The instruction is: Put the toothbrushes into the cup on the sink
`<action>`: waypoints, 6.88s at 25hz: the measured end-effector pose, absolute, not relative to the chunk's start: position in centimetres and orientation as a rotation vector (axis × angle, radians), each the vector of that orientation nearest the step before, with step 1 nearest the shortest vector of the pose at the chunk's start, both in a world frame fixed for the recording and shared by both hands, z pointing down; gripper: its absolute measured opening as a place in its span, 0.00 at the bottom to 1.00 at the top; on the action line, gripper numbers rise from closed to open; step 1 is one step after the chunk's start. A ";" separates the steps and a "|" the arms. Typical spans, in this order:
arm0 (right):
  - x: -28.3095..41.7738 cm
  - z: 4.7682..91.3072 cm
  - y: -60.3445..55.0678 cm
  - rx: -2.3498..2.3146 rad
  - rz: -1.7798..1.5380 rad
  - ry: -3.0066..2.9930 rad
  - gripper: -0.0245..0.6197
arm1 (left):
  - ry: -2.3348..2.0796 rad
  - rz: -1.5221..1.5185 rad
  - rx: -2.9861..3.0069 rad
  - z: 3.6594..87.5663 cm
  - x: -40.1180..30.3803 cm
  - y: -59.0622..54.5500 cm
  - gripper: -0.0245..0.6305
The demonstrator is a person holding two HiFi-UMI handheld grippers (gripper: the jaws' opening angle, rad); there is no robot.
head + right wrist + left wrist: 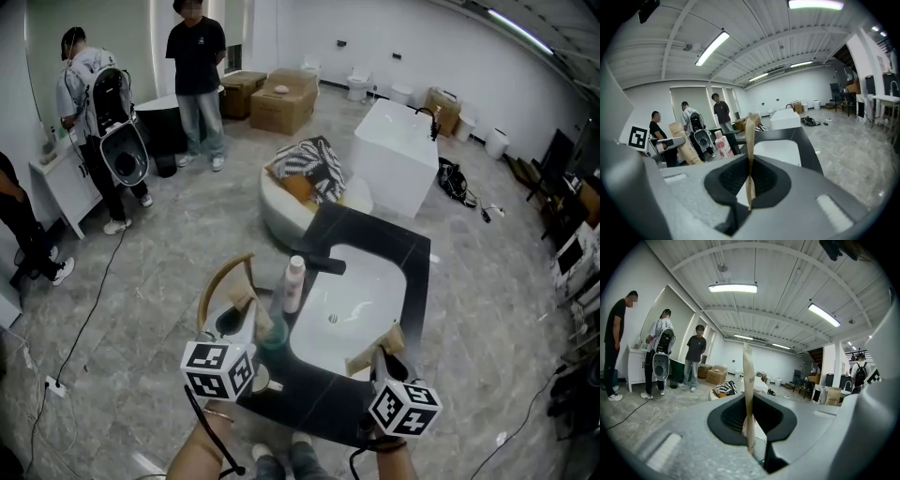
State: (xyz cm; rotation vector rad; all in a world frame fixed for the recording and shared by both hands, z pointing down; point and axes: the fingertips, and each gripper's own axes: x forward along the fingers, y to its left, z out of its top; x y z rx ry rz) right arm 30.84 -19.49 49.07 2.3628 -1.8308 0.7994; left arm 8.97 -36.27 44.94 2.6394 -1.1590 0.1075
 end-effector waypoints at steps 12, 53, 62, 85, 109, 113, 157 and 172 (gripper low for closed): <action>32.5 50.2 -19.0 2.393 0.834 -1.778 0.05 | -1.135 0.180 2.633 47.5 11.0 -36.9 0.09; 32.3 51.6 -19.3 2.367 0.916 -1.814 0.05 | -1.126 0.444 2.545 50.8 9.9 -35.8 0.31; 30.9 51.1 -18.9 2.336 0.894 -1.855 0.05 | -1.139 0.442 2.514 51.0 8.0 -34.5 0.31; 26.0 47.6 -20.5 2.221 0.774 -2.026 0.05 | -1.222 0.297 2.513 48.0 3.3 -30.2 0.26; 22.1 45.5 -23.1 2.060 0.665 -2.138 0.05 | -1.419 0.163 2.397 47.5 -3.3 -29.4 0.05; 21.1 45.1 -23.3 2.040 0.654 -2.154 0.05 | -1.443 0.159 2.383 47.5 -4.4 -29.3 0.05; 9.1 45.9 -24.6 1.828 0.721 -2.339 0.05 | -1.598 0.119 2.250 49.4 -14.8 -26.2 0.05; 8.3 49.6 -25.1 1.846 0.793 -2.291 0.05 | -1.594 0.167 2.197 52.5 -16.8 -25.8 0.05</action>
